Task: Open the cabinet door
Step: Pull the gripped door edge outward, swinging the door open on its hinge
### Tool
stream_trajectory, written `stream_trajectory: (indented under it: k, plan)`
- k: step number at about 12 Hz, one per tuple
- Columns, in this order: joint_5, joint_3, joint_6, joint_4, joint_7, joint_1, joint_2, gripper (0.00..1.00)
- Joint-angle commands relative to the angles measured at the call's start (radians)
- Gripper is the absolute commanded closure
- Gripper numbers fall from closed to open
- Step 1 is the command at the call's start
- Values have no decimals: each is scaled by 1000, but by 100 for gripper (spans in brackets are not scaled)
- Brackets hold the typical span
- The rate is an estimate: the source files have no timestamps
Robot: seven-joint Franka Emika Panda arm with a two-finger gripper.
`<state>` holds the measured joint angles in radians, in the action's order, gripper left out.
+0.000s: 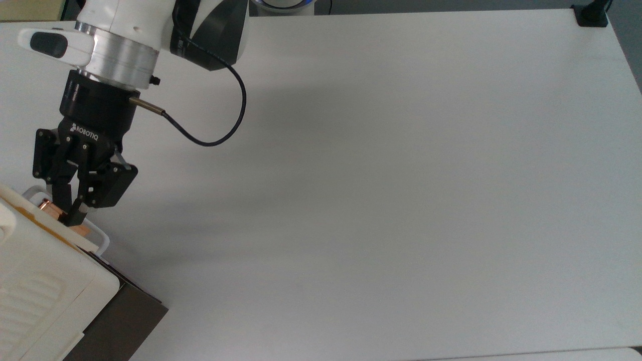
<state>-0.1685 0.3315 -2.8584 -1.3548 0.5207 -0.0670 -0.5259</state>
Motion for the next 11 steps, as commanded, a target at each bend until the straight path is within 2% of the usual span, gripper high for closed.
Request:
stream_trajectory:
  k: [1,4,5,6,7,8,9,10,11]
  plan:
    - [-6,-45,4,-248,-62,0,191,91]
    - [-5,-48,109,-308,-82,1,256,89]
    - [10,-49,179,-331,-128,7,289,84]
    - [41,-49,230,-337,-169,9,309,80]
    - [120,-49,325,-337,-253,10,341,76]
    - [179,-49,406,-333,-327,12,362,54]
    - [225,-48,489,-330,-396,15,380,23]
    - [260,-48,598,-326,-462,29,406,0]
    - [264,-48,676,-325,-487,35,429,0]
